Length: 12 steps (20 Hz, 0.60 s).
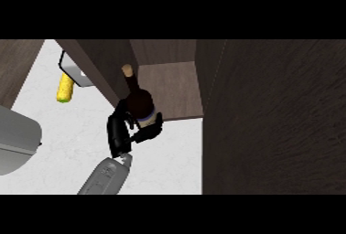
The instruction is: Pick up the wine, place it into the cabinet and close the cabinet
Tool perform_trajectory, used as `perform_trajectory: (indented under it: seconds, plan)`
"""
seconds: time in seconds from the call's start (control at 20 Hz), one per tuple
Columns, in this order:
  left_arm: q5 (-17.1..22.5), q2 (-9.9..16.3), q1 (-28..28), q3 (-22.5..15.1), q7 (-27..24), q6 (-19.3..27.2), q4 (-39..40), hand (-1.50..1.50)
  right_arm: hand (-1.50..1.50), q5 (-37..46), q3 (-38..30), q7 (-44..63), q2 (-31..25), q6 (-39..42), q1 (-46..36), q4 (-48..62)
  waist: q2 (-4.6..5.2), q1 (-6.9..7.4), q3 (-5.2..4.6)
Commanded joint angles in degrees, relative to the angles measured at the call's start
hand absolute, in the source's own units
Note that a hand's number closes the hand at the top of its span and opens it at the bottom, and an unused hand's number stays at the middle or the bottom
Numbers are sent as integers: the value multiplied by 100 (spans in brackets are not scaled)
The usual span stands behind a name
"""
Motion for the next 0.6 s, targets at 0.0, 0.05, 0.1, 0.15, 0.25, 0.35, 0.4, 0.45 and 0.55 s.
perform_trajectory:
  seconds: [0.0,0.05,0.1,0.15,0.25,0.35,0.4,0.45,0.55]
  plan:
    - [405,-66,-1384,483,493,-694,985,150,-150,-336,-10,227,-56,-56,47,-335,206,-154,-102]
    - [206,-145,-1420,429,497,-382,1088,150,-150,-328,-103,50,-116,107,131,-233,218,-306,-88]
    - [19,-18,-1533,248,506,-494,1148,150,-150,-339,-80,151,-74,-8,66,-266,196,-198,-86]
    - [-87,102,-1460,225,415,-421,1186,150,-150,-439,-81,110,-67,34,137,-283,206,-275,-83]
    - [-290,168,-1492,62,377,-403,1269,150,-150,-242,1,12,-40,89,40,-133,222,-279,-81]
    - [-447,311,-1567,-10,497,-415,1225,150,-150,-358,-7,44,-31,56,-35,-174,227,-303,-76]
    - [-526,328,-1549,-72,471,-403,1296,150,-150,-306,-56,42,-125,153,43,-69,219,-289,-74]
    - [-630,347,-1628,-110,606,-377,1318,150,-150,-304,20,-18,-29,117,17,-167,202,-303,-70]
    - [-802,275,-1626,-270,650,-331,1379,150,-150,-322,68,60,-52,112,15,-184,204,-305,-74]
